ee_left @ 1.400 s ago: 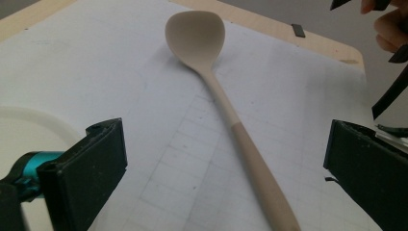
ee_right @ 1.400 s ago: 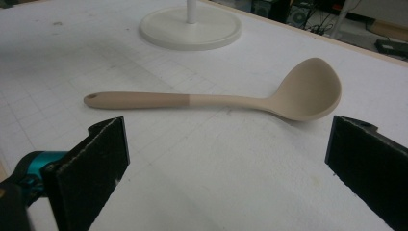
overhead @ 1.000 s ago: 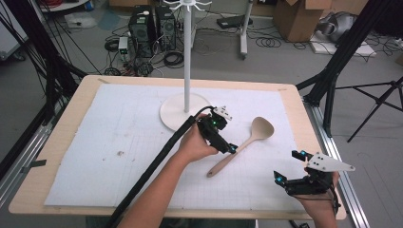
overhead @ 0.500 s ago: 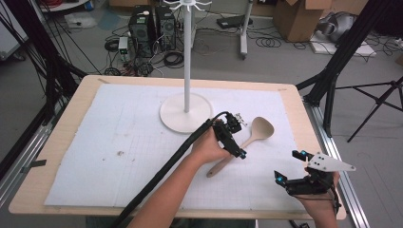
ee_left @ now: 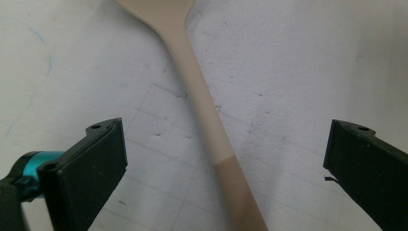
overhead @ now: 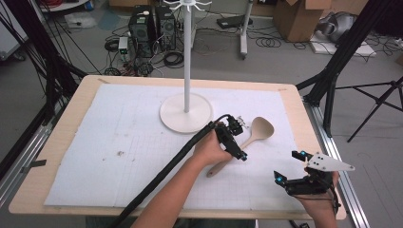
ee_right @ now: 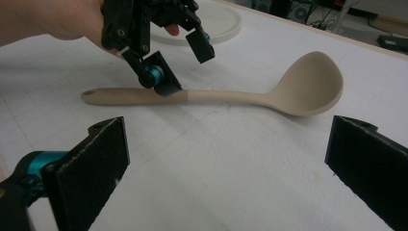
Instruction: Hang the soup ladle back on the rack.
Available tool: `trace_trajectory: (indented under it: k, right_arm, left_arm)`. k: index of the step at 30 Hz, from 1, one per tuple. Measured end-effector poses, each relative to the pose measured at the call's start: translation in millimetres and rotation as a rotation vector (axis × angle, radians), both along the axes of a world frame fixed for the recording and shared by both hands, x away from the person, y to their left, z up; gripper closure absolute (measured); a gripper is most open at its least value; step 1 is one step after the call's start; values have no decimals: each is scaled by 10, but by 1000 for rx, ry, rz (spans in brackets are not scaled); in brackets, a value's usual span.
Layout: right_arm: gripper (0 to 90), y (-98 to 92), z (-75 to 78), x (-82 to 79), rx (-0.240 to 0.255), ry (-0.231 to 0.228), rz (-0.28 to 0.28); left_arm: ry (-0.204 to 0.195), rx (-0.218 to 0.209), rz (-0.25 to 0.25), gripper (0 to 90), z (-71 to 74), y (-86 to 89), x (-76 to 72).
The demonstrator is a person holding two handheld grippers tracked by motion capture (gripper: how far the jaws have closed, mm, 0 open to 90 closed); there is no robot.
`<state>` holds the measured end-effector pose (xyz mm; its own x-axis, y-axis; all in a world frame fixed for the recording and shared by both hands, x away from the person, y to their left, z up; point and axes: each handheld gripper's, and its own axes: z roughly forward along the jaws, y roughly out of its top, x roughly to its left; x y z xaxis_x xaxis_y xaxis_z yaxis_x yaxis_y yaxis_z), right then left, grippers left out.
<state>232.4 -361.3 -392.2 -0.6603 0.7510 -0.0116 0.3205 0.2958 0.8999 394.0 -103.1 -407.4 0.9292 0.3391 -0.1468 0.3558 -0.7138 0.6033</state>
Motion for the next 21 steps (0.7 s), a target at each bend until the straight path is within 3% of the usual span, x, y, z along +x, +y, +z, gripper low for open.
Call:
trace_trajectory:
  k: [3,4,9,10,12,14,18,21]
  right_arm:
    - [1,-11,3,2,-1,-7,1]
    - [1,-10,2,1,0,-3,2]
    - [1,-2,-4,3,0,2,2]
    - [1,0,-5,3,0,2,2]
    - [1,2,-6,2,2,6,3]
    - [1,1,-6,1,2,8,2]
    - [1,3,-15,11,-2,3,2]
    - [1,14,-21,15,-10,6,6]
  left_arm:
    - [-3,19,6,27,-45,-22,7]
    - [-3,24,5,101,-61,-25,11]
    - [11,55,-6,220,-153,-42,30]
    - [-2,59,-8,284,-161,-45,24]
    - [-20,69,-10,321,-155,-49,12]
    - [-63,96,-5,416,-139,-46,-7]
    - [-57,87,-42,636,-130,-53,-50]
    - [-96,109,-40,655,-125,-82,-103]
